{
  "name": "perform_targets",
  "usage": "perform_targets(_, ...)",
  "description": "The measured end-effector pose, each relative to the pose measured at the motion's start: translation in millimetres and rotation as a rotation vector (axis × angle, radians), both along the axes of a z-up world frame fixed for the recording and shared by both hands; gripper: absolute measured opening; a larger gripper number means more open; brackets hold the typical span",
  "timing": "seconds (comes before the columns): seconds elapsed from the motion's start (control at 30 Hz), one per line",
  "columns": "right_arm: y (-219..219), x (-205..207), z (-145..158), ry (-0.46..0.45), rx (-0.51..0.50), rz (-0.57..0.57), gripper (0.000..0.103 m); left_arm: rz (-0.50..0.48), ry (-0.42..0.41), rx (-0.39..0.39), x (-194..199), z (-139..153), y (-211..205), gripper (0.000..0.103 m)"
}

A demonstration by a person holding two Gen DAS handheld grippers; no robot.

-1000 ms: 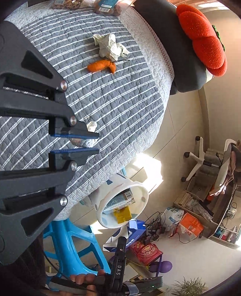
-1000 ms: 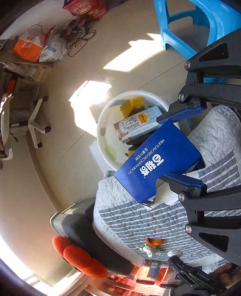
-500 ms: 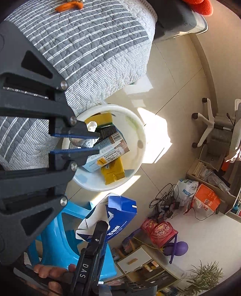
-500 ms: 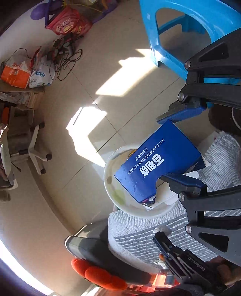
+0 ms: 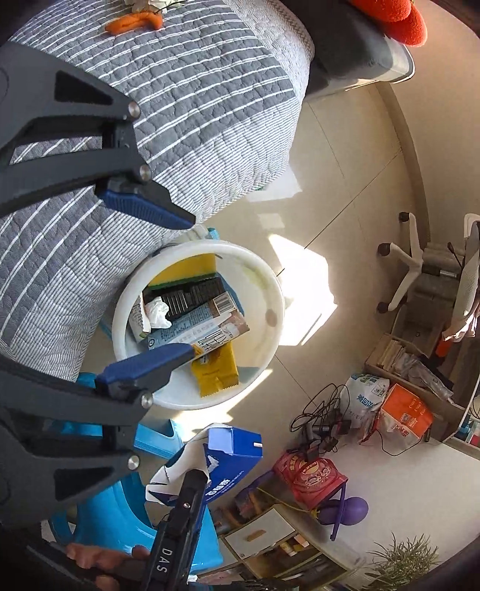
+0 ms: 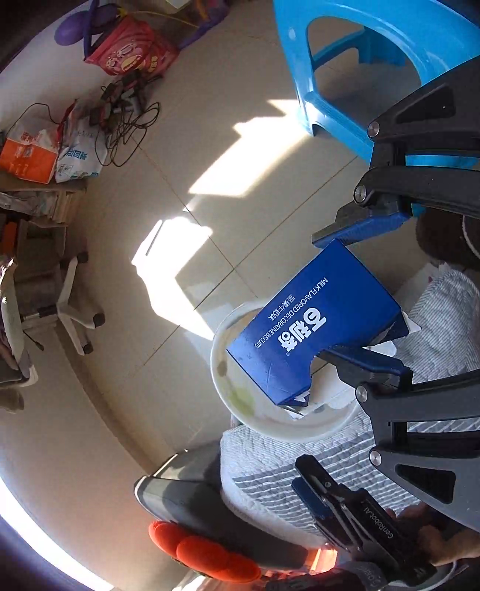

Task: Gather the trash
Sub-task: 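Drop the blue box into the white bucket with the right gripper, then reach the left gripper to the crumpled white paper and close on it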

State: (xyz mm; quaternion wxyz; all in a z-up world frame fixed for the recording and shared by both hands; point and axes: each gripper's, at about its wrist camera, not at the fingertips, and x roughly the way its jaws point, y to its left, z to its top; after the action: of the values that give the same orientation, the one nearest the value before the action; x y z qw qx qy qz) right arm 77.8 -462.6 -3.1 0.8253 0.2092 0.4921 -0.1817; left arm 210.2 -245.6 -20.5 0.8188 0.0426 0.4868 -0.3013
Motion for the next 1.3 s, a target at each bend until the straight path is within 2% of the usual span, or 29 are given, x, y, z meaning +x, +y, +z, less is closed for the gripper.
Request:
perform_targets(0.27, 16.6, 16.4, -5.6, 0.022, -0.013, 0.024, 0.053, 0.077, -0.009, 0.074, -10.4, -2.2, 70.9, 0.08)
perform_targets(0.33, 22.1, 22.4, -8.0, 0.029, -0.015, 0.03, 0.053, 0.103, -0.007, 0.091, -14.0, -2.3, 90.2, 0.09)
perform_targets(0.53, 38.2, 39.9, -10.8, 0.029, -0.024, 0.038, 0.054, 0.166, -0.011, 0.128, -24.7, -1.5, 142.2, 0.099)
perform_targets(0.57, 40.8, 43.1, -10.9, 0.033, -0.024, 0.04, 0.06, 0.182, -0.009, 0.131, -25.6, -1.5, 150.8, 0.1)
perform_targets(0.6, 43.4, 45.3, -11.0, 0.037, -0.024, 0.038, 0.07, 0.198, -0.006, 0.136, -25.9, -1.5, 158.1, 0.101)
perform_targets(0.67, 49.2, 48.2, -8.9, 0.03, -0.024, 0.035, 0.075, 0.23, 0.004, 0.144, -25.5, -0.9, 171.0, 0.102)
perform_targets(0.97, 81.7, 63.2, -4.6, 0.034, -0.034, 0.085, 0.076, 0.354, 0.041, 0.132, -16.8, -2.2, 231.8, 0.102)
perform_targets(1.2, 112.9, 80.7, -11.6, 0.055, -0.026, 0.122, 0.078, 0.486, 0.129, 0.048, 7.6, -11.7, 279.2, 0.102)
perform_targets(1.3, 127.1, 87.6, -16.0, 0.07, -0.027, 0.144, 0.078, 0.556, 0.138, 0.031, 22.6, -19.4, 295.6, 0.102)
